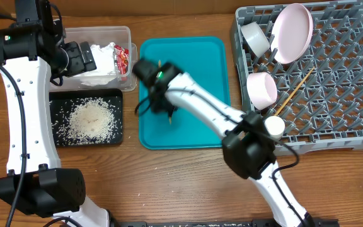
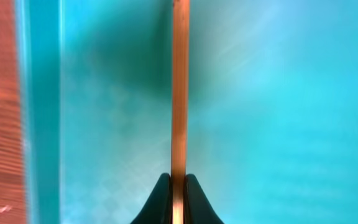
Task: Sort waste into correct bins and load items into the dishwasher
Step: 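Carry the chopstick right and release it into the dish rack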
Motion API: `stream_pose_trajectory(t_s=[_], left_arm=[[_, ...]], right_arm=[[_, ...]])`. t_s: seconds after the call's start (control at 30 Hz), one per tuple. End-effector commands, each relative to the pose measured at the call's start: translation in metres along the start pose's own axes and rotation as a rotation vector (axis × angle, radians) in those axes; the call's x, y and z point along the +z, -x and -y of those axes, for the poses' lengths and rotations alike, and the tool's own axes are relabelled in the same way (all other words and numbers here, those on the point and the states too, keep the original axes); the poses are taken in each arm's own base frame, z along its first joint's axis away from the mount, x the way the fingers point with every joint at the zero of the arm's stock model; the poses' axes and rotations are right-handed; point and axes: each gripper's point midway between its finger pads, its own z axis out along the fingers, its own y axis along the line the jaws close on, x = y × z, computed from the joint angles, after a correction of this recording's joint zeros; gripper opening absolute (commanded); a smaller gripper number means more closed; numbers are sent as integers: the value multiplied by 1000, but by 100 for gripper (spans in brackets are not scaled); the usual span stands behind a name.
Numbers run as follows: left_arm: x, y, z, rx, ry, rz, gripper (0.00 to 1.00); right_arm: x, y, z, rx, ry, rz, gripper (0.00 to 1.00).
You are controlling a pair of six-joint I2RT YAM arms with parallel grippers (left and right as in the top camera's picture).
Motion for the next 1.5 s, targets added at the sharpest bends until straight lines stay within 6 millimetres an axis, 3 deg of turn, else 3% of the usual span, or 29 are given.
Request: stream_pose_trajectory(t_s=[0.0,0.13,0.33,0.5,0.6,0.73,0.93,1.07,1.2,1.4,1.47], left_arm=[[-2,5,1,-19,2,15,100],[-2,5,1,-19,2,15,100],[-2,5,1,-19,2,15,100],[-2,5,1,-19,2,15,100],[-2,5,1,-19,2,15,100],[-2,5,1,-19,2,15,100],[-2,5,1,-19,2,15,100],[-2,5,1,-19,2,15,100],[-2,5,1,-19,2,15,100],[-2,5,1,-19,2,15,100],[-2,5,1,-19,2,15,100]], right_arm=[[-67,47,24,92,67,132,4],[-133,69,77,219,82,208,4],[-191,76,182,529,77,260,4],[-201,82,261,737,54,292,4],[-195,79,302,825,21,282,4],[-180,68,342,907,-10,226,4],[-149,42,369,968,-61,97,4],[-145,22,380,948,-119,50,4],[-139,2,379,904,-150,-10,4],[-112,-26,384,892,-228,-131,4],[-109,-29,385,874,-239,-144,12]])
